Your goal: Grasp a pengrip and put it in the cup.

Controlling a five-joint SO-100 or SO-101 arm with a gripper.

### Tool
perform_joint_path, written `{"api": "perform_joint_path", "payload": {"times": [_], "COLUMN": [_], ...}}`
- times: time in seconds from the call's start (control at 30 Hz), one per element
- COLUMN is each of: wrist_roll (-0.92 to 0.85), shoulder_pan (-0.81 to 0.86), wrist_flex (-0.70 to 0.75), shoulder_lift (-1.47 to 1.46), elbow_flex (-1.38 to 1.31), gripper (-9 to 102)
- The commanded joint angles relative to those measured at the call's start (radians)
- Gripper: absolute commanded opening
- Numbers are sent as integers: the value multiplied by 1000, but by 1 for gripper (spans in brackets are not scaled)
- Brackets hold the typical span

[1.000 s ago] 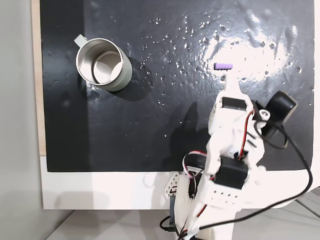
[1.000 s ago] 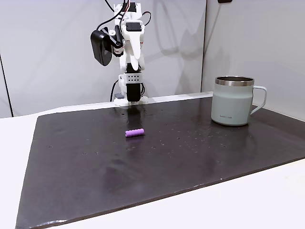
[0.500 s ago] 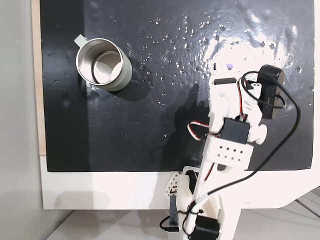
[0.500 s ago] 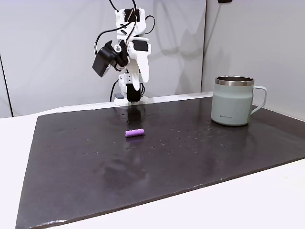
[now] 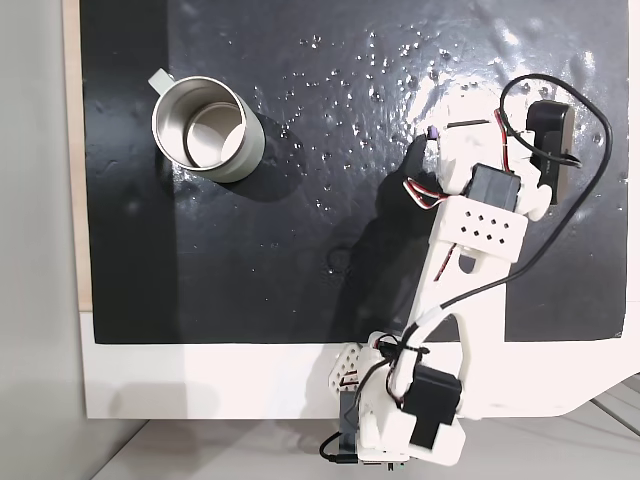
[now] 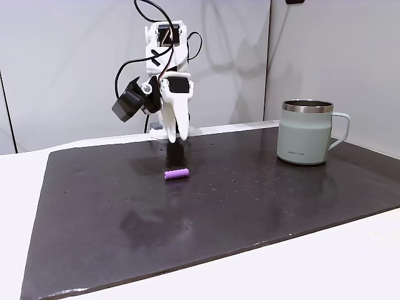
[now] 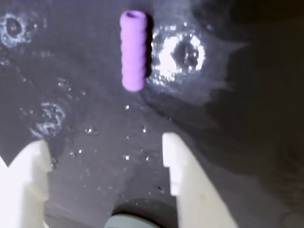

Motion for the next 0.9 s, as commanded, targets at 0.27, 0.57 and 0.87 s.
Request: {"api": "perform_joint_path", "payload": {"times": [0.27,0.57,0.87], "wrist_roll": [-26,-25,-32], "shoulder_pan": [43,25,-2], "wrist_flex": [-54,-49,-52], "shoulder_lift": [-184,-325,-380], "elbow_flex": [-192,-284,-285], "gripper": [23,22,20]}}
